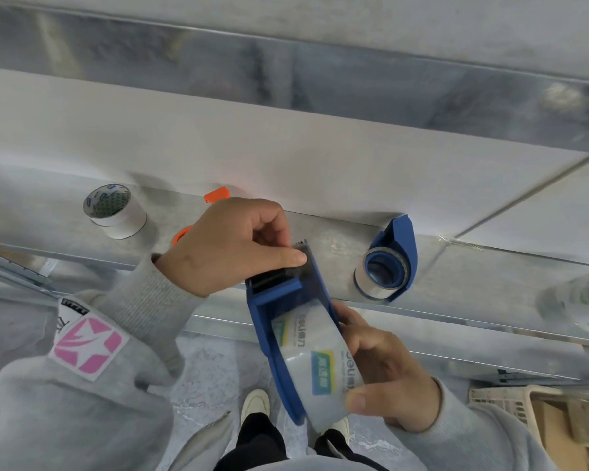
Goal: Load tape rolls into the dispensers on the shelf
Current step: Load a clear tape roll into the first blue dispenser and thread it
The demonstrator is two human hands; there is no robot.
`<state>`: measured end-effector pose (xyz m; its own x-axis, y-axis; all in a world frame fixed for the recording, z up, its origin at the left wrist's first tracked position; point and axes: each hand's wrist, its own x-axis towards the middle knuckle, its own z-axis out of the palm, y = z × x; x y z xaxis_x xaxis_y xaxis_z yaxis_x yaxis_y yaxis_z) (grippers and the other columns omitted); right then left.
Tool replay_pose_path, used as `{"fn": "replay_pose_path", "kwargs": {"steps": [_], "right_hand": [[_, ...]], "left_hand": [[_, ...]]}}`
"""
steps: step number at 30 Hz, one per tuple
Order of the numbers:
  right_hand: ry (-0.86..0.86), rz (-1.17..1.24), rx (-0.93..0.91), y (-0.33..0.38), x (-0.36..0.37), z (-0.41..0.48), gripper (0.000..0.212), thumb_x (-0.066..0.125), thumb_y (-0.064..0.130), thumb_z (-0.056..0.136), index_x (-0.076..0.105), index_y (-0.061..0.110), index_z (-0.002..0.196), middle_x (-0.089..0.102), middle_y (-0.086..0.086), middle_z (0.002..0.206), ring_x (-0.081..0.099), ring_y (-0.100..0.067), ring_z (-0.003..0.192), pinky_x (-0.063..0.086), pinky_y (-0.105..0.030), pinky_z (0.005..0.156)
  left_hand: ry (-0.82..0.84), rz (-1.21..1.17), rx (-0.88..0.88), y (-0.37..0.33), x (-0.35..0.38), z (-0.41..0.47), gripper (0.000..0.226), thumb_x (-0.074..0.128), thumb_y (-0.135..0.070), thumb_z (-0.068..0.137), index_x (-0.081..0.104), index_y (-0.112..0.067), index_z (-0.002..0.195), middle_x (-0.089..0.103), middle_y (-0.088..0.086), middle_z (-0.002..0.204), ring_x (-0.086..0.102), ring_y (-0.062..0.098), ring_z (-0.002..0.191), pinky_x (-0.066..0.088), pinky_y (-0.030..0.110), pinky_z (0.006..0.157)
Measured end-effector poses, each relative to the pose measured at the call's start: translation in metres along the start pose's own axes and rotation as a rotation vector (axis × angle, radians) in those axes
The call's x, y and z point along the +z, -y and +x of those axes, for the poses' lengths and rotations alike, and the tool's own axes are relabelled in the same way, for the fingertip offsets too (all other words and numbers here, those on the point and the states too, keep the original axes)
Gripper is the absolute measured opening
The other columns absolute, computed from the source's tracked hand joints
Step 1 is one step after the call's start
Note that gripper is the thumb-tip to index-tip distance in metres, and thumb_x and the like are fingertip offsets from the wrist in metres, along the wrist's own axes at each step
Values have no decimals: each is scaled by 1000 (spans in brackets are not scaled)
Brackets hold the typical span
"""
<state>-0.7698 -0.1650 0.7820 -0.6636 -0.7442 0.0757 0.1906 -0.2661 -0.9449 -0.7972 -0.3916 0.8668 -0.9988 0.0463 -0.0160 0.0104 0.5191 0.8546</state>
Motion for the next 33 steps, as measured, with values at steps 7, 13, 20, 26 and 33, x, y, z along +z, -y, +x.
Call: {"fn": "replay_pose_path", "kwargs": {"steps": [7, 13, 20, 26, 33], "right_hand": [[-30, -325, 134, -1, -9, 0, 46, 87, 26, 50, 55, 21, 83, 42, -14, 118, 51, -30, 104, 50, -40, 79], [-22, -360, 135, 7, -23, 11, 46, 81, 15, 48, 51, 15, 83, 44, -27, 99, 46, -46, 87, 44, -57, 70], [-52, -125, 221, 7, -22, 11, 47, 79, 10, 45, 56, 17, 85, 54, -15, 91, 54, -26, 86, 47, -44, 67], [-113, 42, 223, 2, -21, 11, 50, 79, 4, 43, 59, 22, 85, 58, -8, 86, 53, -29, 79, 48, -35, 59], [-185, 28, 213, 9, -21, 19, 82, 93, 25, 38, 43, 10, 102, 58, -4, 99, 56, -24, 88, 52, -33, 65]], "left_hand": [[91, 6, -73, -8, 3, 1, 10, 83, -20, 67, 74, -19, 72, 75, -4, 71, 69, 7, 66, 55, 19, 66], [190, -315, -305, -1, 5, 7, 8, 74, -6, 78, 74, -13, 82, 74, 2, 70, 68, 4, 65, 52, 12, 58], [-161, -345, -317, 12, 6, 8, 39, 75, -49, 67, 72, -11, 76, 70, -1, 66, 62, 11, 63, 48, 19, 55], [-221, -614, -652, 34, 46, -28, 93, 74, -75, 44, 47, -22, 116, 55, 2, 119, 56, 23, 106, 52, 48, 88], [300, -1086, -583, 31, 78, -38, 70, 80, -40, 63, 55, -27, 127, 63, 17, 125, 64, 36, 107, 53, 50, 80]]}}
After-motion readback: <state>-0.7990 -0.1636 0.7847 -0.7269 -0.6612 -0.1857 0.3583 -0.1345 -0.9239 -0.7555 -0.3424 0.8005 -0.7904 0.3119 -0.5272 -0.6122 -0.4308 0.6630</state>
